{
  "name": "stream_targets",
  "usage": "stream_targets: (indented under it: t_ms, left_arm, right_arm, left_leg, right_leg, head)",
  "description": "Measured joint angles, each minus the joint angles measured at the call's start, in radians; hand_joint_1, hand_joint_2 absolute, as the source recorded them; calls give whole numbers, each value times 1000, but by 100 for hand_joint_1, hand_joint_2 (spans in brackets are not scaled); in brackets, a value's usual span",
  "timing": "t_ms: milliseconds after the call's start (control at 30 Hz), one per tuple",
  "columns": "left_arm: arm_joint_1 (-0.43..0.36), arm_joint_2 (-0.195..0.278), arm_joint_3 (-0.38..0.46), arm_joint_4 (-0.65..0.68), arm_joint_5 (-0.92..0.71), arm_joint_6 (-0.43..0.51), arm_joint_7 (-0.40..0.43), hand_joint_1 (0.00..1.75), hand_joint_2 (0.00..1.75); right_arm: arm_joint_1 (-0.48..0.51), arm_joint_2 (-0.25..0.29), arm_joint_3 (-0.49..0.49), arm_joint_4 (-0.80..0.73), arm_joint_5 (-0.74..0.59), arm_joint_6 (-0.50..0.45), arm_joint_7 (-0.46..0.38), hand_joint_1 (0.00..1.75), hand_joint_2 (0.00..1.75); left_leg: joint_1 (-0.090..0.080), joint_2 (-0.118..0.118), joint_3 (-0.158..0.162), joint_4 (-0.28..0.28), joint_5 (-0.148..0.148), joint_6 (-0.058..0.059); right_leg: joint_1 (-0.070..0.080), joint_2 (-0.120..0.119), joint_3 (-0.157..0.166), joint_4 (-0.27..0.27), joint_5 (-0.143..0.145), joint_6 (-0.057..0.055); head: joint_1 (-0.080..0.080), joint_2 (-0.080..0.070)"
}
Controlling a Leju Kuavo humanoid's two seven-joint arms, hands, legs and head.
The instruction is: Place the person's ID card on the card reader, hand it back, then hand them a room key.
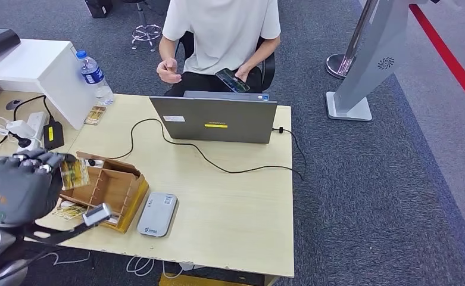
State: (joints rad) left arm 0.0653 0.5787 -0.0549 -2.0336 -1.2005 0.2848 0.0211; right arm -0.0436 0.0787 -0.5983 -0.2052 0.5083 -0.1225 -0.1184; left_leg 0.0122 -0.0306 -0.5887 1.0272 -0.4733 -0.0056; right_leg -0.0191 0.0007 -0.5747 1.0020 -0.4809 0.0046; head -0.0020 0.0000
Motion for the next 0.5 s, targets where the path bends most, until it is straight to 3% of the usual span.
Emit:
stream_targets:
  t_ms: [100,267,367,500]
  left_arm:
    - [-293,-29,-23,191,-40,-48,10,175,175]
    - [-739,-103,-127,655,-205,39,35,175,175]
    - [-919,-143,-194,904,-274,50,48,175,175]
    - [-1076,-193,-259,1154,-305,36,66,175,175]
  right_arm:
    - [-15,1,6,0,46,12,7,0,0]
    - [-49,2,38,-4,119,34,47,0,0]
    - [-63,3,56,-5,141,41,61,0,0]
    - [-67,5,73,-6,152,45,71,0,0]
  left_leg:
    - [0,-1,-1,0,5,-1]
    - [0,5,-4,0,10,-1]
    - [0,11,-5,1,11,0]
    - [-1,14,-7,2,11,0]
  right_leg:
    - [0,-1,-1,0,5,-1]
    - [0,5,-4,1,14,-1]
    - [0,12,-5,1,17,0]
    - [0,16,-7,1,17,0]
  head:
    - [0,0]
    - [1,0]
    - [1,0]
    - [1,0]
